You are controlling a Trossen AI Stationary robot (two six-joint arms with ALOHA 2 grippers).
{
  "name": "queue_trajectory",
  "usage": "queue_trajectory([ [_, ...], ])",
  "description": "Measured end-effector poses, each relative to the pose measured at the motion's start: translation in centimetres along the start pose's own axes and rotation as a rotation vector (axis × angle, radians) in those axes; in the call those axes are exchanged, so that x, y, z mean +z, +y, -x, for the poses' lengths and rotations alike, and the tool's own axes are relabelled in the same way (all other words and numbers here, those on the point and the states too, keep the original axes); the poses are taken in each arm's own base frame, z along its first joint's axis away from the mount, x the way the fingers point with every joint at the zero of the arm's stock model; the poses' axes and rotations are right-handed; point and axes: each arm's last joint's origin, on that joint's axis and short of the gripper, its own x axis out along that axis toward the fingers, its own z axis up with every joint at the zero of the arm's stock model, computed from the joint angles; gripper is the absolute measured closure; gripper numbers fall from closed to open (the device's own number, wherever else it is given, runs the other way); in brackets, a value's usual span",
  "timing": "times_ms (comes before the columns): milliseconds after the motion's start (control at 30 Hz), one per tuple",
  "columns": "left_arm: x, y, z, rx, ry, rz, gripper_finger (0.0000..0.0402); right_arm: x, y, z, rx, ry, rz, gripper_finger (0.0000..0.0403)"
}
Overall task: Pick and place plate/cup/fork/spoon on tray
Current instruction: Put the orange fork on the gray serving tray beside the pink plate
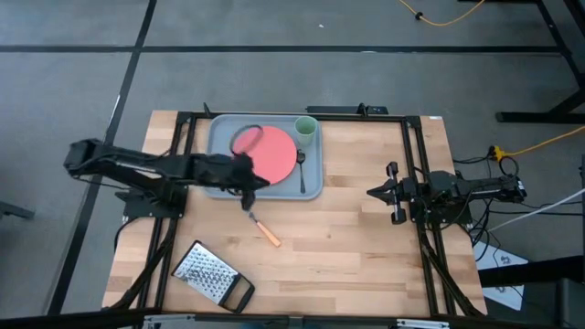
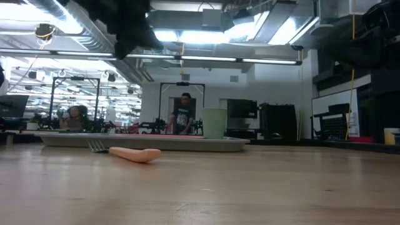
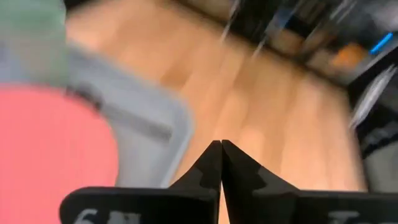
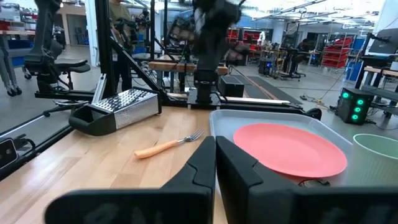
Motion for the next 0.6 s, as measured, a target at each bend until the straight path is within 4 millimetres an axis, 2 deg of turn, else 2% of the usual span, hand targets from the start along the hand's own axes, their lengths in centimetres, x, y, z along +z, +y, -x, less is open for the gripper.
queue_trajectory([
  [100, -0.6, -1.3, -2.2, 0.026, 0.140, -0.037, 0.0401, 0.0, 0.0, 0.0, 0.000, -0.001, 0.000, 0.0386],
  [233, -2.2, -2.6, -4.5, 0.018, 0.244, 0.008, 0.0401, 0.0, 0.0, 0.0, 0.000, 0.000, 0.000, 0.0386],
  [600, -7.9, -3.6, -9.3, 0.085, 0.427, 0.106, 0.0401, 0.0, 0.0, 0.0, 0.001, 0.001, -0.004, 0.0385],
])
